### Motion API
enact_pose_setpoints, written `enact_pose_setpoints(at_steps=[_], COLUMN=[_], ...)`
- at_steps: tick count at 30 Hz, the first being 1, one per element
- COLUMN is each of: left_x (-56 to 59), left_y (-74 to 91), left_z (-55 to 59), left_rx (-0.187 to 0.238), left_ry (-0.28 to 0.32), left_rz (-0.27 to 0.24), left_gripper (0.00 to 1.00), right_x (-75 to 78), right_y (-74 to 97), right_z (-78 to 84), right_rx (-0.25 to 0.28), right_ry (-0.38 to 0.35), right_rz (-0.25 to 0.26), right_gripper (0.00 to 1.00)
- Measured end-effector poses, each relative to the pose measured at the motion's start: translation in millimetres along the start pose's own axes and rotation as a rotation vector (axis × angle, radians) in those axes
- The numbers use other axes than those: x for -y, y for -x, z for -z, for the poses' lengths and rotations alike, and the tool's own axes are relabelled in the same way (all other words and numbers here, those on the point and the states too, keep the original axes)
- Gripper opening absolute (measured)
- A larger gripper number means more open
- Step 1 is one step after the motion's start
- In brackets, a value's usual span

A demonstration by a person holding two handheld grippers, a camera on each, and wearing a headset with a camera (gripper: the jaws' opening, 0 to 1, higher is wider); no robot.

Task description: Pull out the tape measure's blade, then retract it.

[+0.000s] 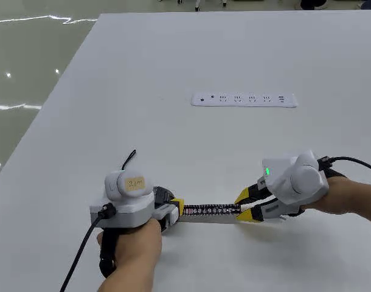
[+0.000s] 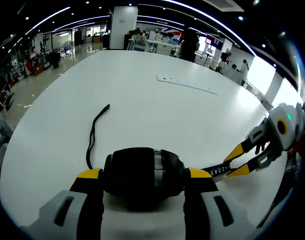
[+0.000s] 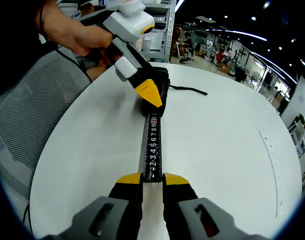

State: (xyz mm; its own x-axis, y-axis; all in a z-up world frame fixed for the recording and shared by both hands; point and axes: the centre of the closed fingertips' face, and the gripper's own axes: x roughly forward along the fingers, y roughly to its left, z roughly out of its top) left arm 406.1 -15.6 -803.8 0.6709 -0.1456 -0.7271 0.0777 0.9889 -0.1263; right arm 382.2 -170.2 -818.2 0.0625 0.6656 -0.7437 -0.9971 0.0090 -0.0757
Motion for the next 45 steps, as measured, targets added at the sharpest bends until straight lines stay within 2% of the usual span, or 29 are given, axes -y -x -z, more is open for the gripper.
enact_pose_setpoints(at_steps=[45], left_x=[-0.7], left_y=[-2.5], left_z=[-0.5], left_rx=[-0.004], left_ry=[0.010], left_rz=[-0.002], left_gripper=[0.61], right_x=[2.8], right_y=[-13.6], right_z=[-12.3], right_rx=[0.003], right_ry=[0.010], right_rz=[-0.003], right_gripper=[0.14])
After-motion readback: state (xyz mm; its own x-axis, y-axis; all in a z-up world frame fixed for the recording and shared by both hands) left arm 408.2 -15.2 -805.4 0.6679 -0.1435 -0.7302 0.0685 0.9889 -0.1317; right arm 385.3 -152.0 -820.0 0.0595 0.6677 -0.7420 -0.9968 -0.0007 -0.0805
